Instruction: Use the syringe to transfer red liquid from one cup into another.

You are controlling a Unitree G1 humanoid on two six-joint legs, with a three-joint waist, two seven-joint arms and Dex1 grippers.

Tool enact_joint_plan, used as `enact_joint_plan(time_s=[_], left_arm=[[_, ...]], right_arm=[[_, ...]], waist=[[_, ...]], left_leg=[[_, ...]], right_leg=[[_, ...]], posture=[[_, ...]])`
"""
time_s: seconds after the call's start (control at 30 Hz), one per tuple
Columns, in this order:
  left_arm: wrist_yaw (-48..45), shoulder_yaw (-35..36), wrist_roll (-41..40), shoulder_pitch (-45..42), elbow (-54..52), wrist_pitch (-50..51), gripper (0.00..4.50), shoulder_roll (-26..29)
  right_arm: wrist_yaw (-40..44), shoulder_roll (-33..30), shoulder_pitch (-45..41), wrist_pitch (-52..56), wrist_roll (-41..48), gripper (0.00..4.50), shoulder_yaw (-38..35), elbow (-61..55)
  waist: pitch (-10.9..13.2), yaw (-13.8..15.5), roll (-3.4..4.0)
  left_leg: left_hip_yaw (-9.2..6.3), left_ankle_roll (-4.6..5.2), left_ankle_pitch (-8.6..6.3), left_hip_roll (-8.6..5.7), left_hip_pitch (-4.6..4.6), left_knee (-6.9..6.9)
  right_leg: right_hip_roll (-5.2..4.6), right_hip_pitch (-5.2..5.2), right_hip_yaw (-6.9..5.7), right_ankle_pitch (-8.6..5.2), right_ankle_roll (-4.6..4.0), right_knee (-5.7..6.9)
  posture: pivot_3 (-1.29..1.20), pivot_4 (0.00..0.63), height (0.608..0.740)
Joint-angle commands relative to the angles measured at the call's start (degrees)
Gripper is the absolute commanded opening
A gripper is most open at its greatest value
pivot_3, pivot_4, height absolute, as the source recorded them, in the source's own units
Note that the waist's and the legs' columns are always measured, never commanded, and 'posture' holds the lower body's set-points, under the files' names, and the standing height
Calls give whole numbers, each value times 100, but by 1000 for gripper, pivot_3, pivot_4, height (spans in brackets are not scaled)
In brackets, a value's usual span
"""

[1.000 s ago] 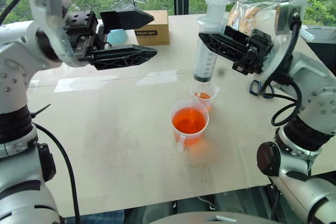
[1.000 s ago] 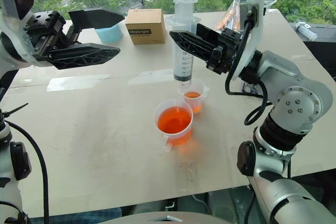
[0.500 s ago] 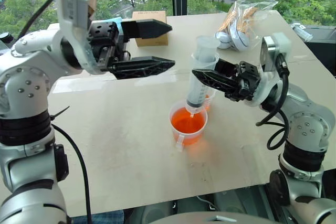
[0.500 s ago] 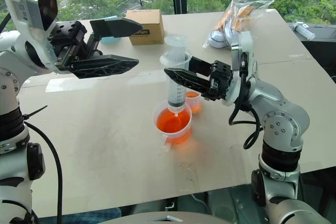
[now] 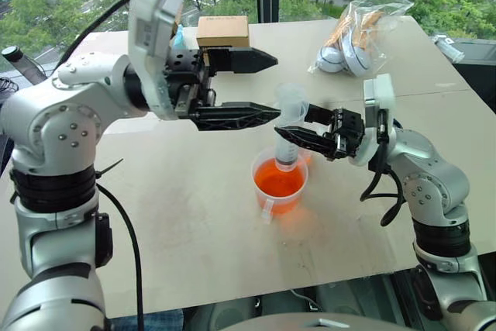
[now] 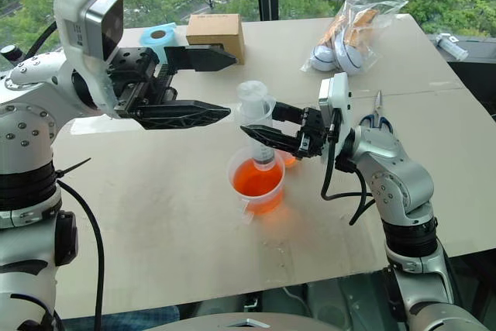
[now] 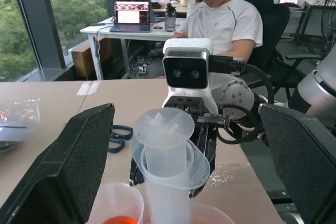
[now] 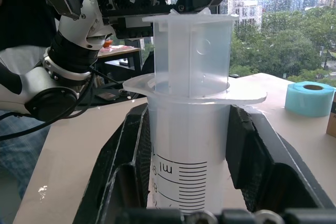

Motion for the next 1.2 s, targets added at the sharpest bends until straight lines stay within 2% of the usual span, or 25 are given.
enact_joint_plan(time_s=[0.03, 0.5, 1.2], left_arm=[[-5, -23, 19, -154, -148, -44, 4500, -46], [-161, -311, 420, -166, 0, -165, 4500, -342], [-261, -507, 751, 115, -57, -155, 4500, -436]], right_arm=[[-11, -54, -90, -191, 59, 1548, -18, -135], [-147, -56, -58, -190, 199, 1548, 32, -249], [-19, -288, 276, -417, 142, 1548, 248, -352]], waist=[[0, 0, 0], [0, 6, 0], [1, 7, -1]], left_leg=[[0, 0, 0, 0, 0, 0], [0, 0, 0, 0, 0, 1], [-1, 0, 0, 0, -1, 1]], right_leg=[[0, 0, 0, 0, 0, 0], [-1, 1, 0, 0, 0, 0], [-1, 1, 0, 0, 0, -2]], posture=[[0, 150, 740], [0, 150, 740], [0, 150, 740]])
